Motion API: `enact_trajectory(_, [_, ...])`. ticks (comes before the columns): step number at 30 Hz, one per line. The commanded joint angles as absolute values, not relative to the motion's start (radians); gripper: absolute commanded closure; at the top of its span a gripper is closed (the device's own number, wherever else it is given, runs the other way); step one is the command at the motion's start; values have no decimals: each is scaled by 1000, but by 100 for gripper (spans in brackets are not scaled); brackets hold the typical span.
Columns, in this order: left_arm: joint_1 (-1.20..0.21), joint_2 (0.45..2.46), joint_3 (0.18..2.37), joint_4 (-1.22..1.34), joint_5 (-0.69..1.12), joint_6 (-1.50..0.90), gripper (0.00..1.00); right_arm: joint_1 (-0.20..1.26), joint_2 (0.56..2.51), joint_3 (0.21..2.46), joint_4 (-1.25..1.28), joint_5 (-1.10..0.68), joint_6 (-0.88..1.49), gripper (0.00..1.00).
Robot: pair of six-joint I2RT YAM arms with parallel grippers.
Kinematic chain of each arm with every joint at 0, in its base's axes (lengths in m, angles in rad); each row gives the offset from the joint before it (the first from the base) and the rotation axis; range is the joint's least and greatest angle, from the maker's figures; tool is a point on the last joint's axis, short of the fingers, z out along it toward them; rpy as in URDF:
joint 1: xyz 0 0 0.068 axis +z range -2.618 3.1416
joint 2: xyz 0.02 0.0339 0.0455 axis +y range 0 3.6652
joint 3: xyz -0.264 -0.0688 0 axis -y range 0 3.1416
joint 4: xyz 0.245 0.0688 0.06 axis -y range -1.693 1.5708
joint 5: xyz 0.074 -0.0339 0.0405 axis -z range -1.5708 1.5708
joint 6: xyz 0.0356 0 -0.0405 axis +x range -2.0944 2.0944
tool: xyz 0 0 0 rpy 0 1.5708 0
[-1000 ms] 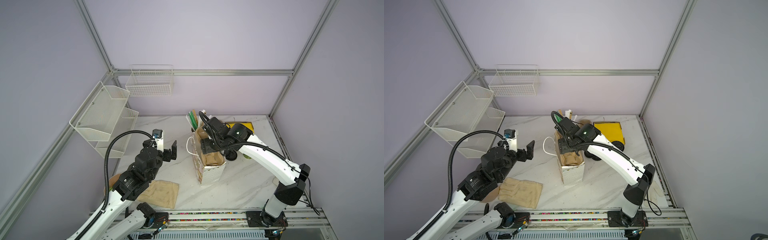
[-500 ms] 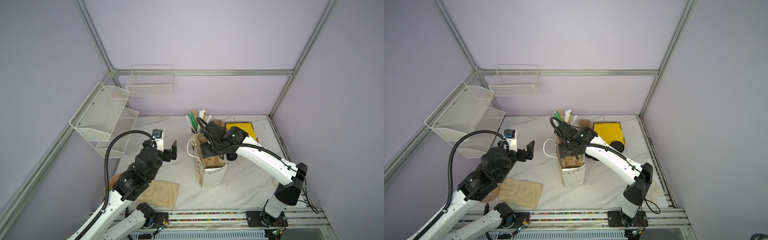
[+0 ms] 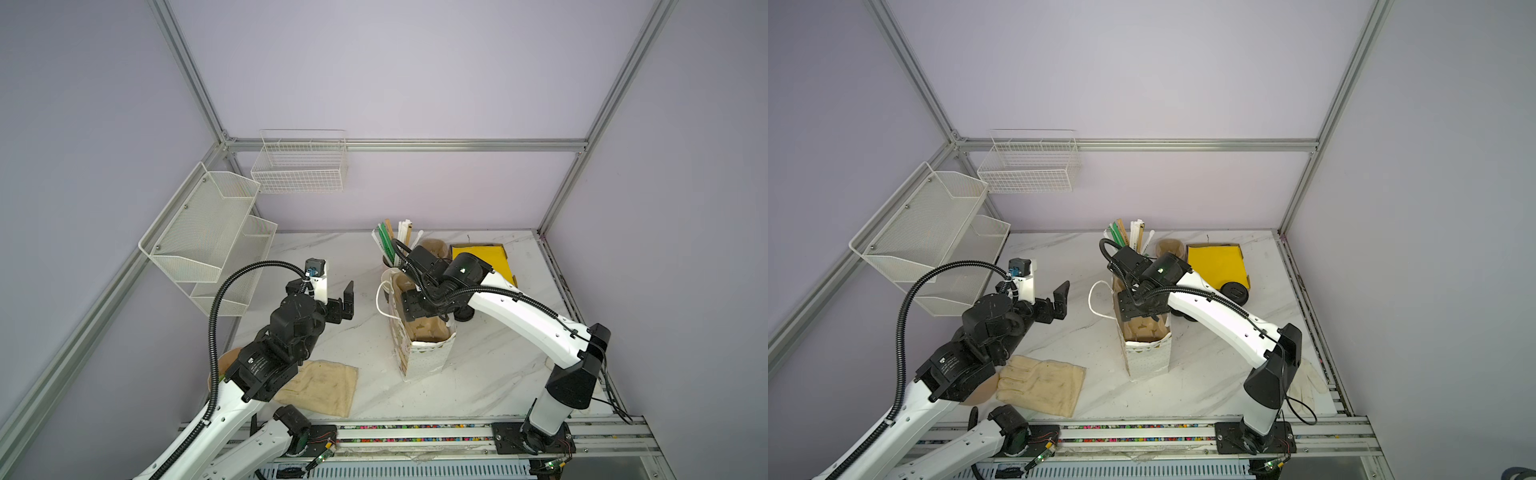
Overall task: Pack a coffee takeout order
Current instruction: Place the cup tray in the takeout bag.
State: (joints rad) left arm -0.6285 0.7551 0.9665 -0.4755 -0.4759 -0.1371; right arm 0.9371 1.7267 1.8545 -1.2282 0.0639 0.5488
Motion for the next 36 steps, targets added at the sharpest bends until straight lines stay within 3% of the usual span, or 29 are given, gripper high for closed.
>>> enact_trajectory(1, [-621,744,925,-435,-469,-126,0,943,1743,1858,-1293,48,567,25])
enact_trajectory(21, [-621,745,926,-436,-466,-128,0,943,1721,1960,-1355,49,562,25])
enact_trajectory(36, [-621,744,926,-437,-469,-128,0,945,1687,1781,-1308,8,542,25])
